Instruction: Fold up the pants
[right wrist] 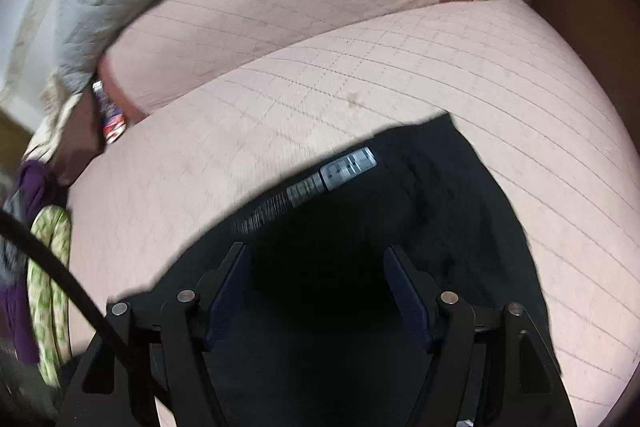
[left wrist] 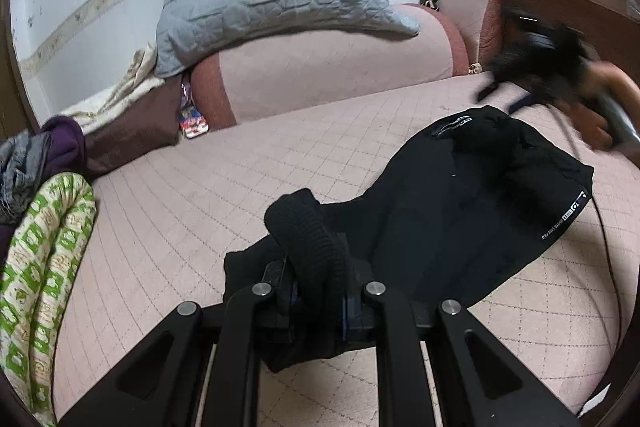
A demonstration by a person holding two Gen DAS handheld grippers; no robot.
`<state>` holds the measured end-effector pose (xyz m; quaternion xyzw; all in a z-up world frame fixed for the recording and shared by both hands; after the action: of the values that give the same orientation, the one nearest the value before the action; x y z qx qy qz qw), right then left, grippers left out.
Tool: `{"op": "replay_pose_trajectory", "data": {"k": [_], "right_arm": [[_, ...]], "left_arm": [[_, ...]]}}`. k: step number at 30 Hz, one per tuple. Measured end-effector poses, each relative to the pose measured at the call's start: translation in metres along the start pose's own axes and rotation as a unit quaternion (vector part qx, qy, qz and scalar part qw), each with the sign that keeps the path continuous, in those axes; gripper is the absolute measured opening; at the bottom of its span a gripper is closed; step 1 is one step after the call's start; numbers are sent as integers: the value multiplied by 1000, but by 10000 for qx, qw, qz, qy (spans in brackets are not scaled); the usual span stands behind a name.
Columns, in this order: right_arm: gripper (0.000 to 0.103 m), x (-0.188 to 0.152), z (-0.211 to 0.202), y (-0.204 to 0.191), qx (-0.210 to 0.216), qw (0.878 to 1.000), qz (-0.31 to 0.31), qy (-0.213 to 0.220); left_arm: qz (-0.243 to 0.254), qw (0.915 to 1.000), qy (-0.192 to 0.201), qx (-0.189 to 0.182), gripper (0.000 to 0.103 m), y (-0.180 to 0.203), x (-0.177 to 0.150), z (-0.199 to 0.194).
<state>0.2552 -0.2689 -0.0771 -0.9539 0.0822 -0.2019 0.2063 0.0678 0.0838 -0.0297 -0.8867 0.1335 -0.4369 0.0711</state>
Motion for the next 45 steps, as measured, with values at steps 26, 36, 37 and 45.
{"op": "replay_pose_trajectory", "data": {"k": [26, 36, 37, 45], "right_arm": [[6, 31, -71, 2, -1180, 9868, 273, 1078], [5, -95, -78, 47, -717, 9934, 292, 847], [5, -108, -74, 52, -646, 9944, 361, 760], [5, -169, -50, 83, -582, 9954, 614, 445]], "left_arm": [[-317, 9972, 94, 670, 14, -51, 66, 64], [774, 9887, -128, 1277, 17, -13, -4, 50], [832, 9883, -161, 1271, 20, -12, -13, 46], [1405, 9825, -107, 1216, 40, -5, -70, -25]]}}
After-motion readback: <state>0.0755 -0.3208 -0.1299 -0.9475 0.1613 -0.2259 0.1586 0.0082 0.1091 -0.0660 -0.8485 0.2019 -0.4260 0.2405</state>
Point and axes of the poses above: each gripper's, at about its wrist camera, not at the fingertips, and z roughly the way its jaws point, y to its right, x to its top, the point moved 5 cm from there along z, roughly the way its jaws point, and after that the axes turned 7 degrees about x, right-handed, at the moved point
